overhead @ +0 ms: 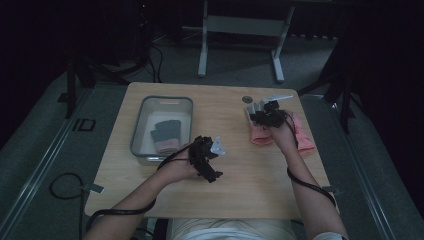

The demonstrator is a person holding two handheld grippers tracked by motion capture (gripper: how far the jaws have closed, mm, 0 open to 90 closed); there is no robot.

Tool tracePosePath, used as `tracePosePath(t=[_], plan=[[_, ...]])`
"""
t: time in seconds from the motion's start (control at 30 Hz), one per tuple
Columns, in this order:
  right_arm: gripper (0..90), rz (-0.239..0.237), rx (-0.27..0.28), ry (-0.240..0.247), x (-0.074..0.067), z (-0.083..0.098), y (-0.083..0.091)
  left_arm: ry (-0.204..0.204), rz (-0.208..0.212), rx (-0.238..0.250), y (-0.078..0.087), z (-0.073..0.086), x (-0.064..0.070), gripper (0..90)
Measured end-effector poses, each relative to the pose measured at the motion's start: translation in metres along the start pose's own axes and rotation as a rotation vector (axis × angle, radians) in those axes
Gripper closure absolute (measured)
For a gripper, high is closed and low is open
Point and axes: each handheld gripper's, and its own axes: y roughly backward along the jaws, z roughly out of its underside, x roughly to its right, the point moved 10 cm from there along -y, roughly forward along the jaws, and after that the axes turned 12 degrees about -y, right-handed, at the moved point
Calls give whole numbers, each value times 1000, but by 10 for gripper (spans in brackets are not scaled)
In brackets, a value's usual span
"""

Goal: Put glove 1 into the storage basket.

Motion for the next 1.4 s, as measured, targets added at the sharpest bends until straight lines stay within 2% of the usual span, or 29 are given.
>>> tracePosePath(t=[0.07,0.13,0.17,0.2,0.23,0.33,0.43,0.5,0.57,0.63,0.7,0.77,0.83,0.9,1.0,1.07,1.1,1.13,1.3,1.4], plan=[[613,24,8,13,6,-3,-2,-1,-24,-1,-4,3,5,19],[614,33,1,13,10,-4,-4,29,-2,25,-7,5,13,19],[614,33,1,13,10,-4,-4,29,-2,25,-7,5,13,19],[614,39,-1,16,14,-6,-8,68,10,55,-11,7,18,20],[614,39,-1,16,14,-6,-8,94,24,64,-13,10,21,20],[614,45,-3,13,18,-6,-14,155,31,119,-16,14,27,20],[614,66,-12,18,24,-4,-24,188,11,151,-20,17,32,20],[616,69,-19,13,26,-3,-27,189,-11,161,-23,20,35,20],[618,71,-26,-4,30,-1,-33,194,-8,203,-26,19,37,20],[618,80,-31,-15,33,0,-37,187,-23,208,-29,21,38,20],[618,114,-30,-7,37,1,-41,185,-19,202,-30,23,39,20],[612,162,-35,29,43,2,-45,189,-18,198,-31,26,42,20],[592,187,-51,49,48,5,-48,178,-35,178,-32,29,44,20],[578,229,-77,61,56,9,-52,170,-63,180,-30,29,46,20],[562,226,-125,75,59,19,-62,179,-64,194,-27,27,48,21],[649,210,-150,62,58,23,-67,194,-58,203,-26,27,49,21],[662,201,-167,41,57,25,-68,202,-54,209,-25,26,50,20],[680,204,-169,41,57,26,-70,204,-52,213,-25,26,51,21],[829,219,-170,28,58,27,-71,179,-54,204,-27,25,55,20],[862,218,-159,3,58,26,-71,178,-46,204,-28,26,55,20]])
